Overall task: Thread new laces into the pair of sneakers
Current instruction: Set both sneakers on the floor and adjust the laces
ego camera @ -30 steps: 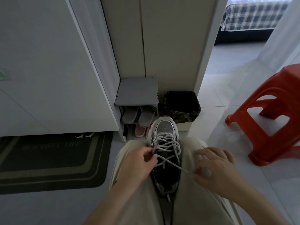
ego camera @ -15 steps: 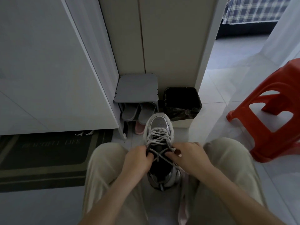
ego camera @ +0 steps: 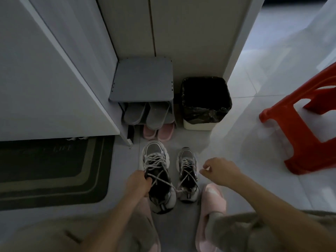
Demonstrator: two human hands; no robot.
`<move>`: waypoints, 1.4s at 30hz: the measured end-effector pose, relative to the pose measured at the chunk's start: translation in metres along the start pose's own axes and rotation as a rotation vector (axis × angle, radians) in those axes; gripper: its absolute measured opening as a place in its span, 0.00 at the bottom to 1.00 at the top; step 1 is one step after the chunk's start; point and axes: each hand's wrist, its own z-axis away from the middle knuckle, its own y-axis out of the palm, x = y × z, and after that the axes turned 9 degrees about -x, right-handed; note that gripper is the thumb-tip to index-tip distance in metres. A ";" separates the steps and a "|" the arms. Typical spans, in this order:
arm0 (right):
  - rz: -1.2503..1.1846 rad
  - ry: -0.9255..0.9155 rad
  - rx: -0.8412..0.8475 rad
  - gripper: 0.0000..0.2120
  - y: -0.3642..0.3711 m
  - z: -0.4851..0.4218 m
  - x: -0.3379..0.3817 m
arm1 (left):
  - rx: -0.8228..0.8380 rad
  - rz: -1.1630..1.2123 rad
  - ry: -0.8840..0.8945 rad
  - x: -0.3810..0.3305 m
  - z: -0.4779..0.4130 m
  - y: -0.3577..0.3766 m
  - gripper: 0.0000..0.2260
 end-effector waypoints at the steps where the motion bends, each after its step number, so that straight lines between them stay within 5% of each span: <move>1: 0.048 -0.010 0.042 0.18 0.000 -0.011 -0.005 | 0.011 -0.025 -0.011 0.003 -0.008 0.008 0.08; 12: 0.527 -0.290 0.424 0.18 0.045 -0.089 -0.041 | 0.165 -0.065 -0.071 0.036 -0.098 0.099 0.09; 20: 0.341 -0.348 0.449 0.16 0.090 -0.124 -0.016 | 0.302 -0.109 -0.023 0.045 -0.122 0.118 0.07; 24: 0.061 -0.308 0.357 0.13 0.112 -0.137 0.011 | 0.487 -0.023 0.049 0.051 -0.130 0.105 0.08; 31: -0.367 -0.080 0.107 0.13 0.161 -0.148 0.054 | 0.216 0.433 -0.068 0.054 -0.137 0.103 0.06; 42: -0.476 -0.014 -0.037 0.07 0.190 -0.145 0.056 | 0.061 0.463 -0.111 0.074 -0.137 0.124 0.06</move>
